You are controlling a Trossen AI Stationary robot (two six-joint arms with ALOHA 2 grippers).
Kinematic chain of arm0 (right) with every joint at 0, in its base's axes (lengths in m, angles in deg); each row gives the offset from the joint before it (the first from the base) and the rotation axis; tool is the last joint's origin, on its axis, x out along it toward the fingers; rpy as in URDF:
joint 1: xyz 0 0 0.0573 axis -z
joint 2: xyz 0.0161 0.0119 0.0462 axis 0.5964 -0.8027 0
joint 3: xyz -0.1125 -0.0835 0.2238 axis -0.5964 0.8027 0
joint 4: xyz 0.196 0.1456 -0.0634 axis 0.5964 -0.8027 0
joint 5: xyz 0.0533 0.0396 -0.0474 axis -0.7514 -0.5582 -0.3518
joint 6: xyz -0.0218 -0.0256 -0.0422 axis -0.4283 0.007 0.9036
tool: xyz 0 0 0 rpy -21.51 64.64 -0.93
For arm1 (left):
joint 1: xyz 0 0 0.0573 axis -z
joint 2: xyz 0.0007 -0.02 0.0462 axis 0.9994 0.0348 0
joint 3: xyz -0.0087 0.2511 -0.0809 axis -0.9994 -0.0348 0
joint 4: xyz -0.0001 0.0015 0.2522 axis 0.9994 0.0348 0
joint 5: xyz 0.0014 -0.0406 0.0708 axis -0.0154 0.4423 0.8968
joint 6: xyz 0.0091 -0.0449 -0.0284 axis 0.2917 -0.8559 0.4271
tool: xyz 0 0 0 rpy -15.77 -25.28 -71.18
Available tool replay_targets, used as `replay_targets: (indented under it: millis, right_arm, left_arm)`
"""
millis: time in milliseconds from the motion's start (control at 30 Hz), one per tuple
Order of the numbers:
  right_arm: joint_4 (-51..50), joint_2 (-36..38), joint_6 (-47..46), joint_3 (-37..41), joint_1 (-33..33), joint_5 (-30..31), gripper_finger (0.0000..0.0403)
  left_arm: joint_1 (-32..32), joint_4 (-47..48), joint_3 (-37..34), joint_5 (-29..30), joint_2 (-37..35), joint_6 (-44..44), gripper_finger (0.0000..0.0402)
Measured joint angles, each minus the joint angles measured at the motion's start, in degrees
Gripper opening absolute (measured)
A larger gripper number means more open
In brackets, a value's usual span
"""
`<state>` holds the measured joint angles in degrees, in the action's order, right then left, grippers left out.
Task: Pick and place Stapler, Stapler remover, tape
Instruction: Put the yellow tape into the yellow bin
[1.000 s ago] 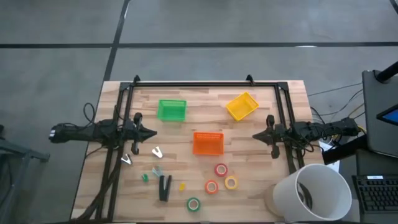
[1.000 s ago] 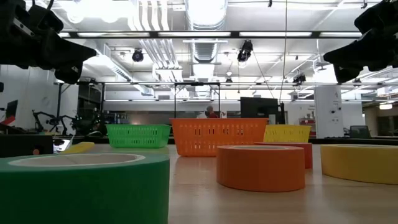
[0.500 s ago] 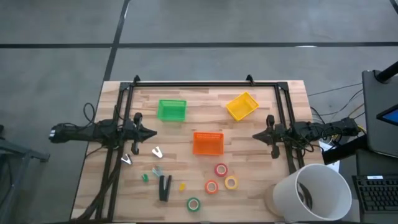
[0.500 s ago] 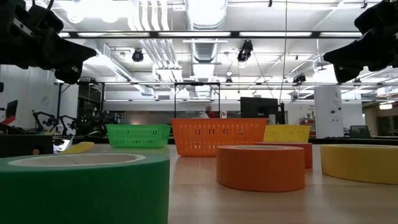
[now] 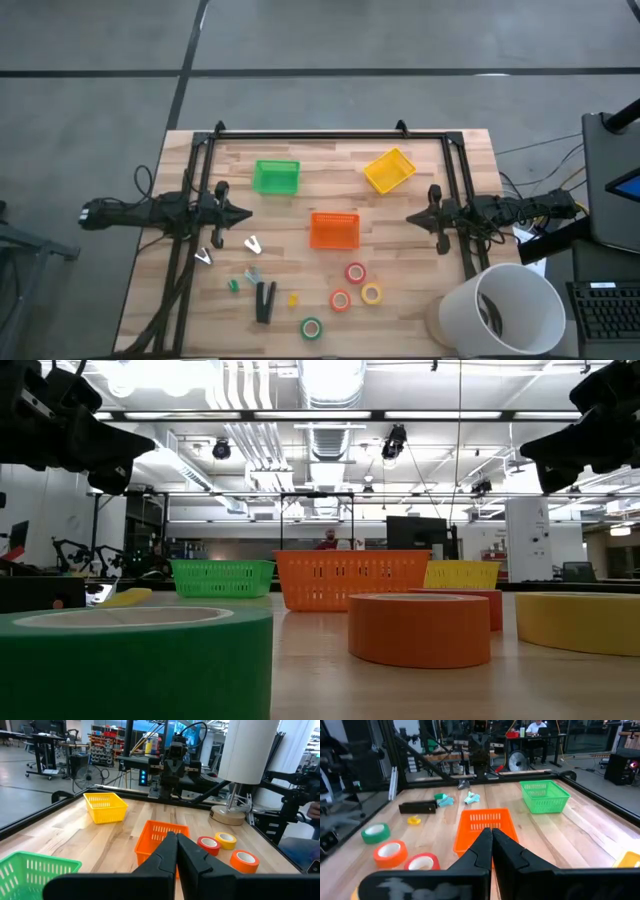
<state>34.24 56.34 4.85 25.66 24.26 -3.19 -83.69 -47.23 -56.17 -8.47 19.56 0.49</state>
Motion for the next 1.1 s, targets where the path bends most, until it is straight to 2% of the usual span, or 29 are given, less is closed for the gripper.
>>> replay_targets:
  millis: [100, 200, 367, 433, 533, 733, 867, 1100]
  right_arm:
    - [2.05, 0.07, -9.78, 0.00, 0.01, -1.19, 0.0008]
    - [5.91, -0.35, -13.17, 0.44, 0.01, -2.80, 0.0008]
    - [15.20, -3.01, -19.14, 2.58, -0.16, -11.76, 0.0008]
    - [18.24, -5.70, -19.94, 3.06, -0.32, -11.90, 0.0008]
    - [19.76, -11.34, -21.50, 3.07, -0.34, -8.98, 0.0008]
    - [22.05, -24.16, -27.48, 2.84, -1.17, -8.96, 0.0008]
    - [27.69, -33.19, -29.71, 1.85, -2.72, -8.94, 0.0009]
    - [27.33, -50.30, -32.15, -8.03, -8.82, -9.38, 0.0040]
  left_arm:
    - [0.02, 0.00, 0.00, -0.01, 0.00, 0.02, 0.0010]
    - [0.02, -0.01, 0.00, 0.00, 0.00, 0.00, 0.0010]
    - [0.01, 0.00, 0.00, -0.02, -0.01, 0.00, 0.0010]
    - [0.02, -0.02, -0.02, -0.02, -0.02, 0.00, 0.0010]
    - [0.02, 0.00, 0.00, 0.00, -0.02, 0.00, 0.0010]
    - [0.02, 0.00, 0.00, 0.00, -0.02, 0.00, 0.0010]
    - [0.00, -0.02, 0.00, 0.00, 0.00, 0.00, 0.0010]
    - [0.02, -0.02, 0.00, 0.00, 0.00, 0.00, 0.0010]
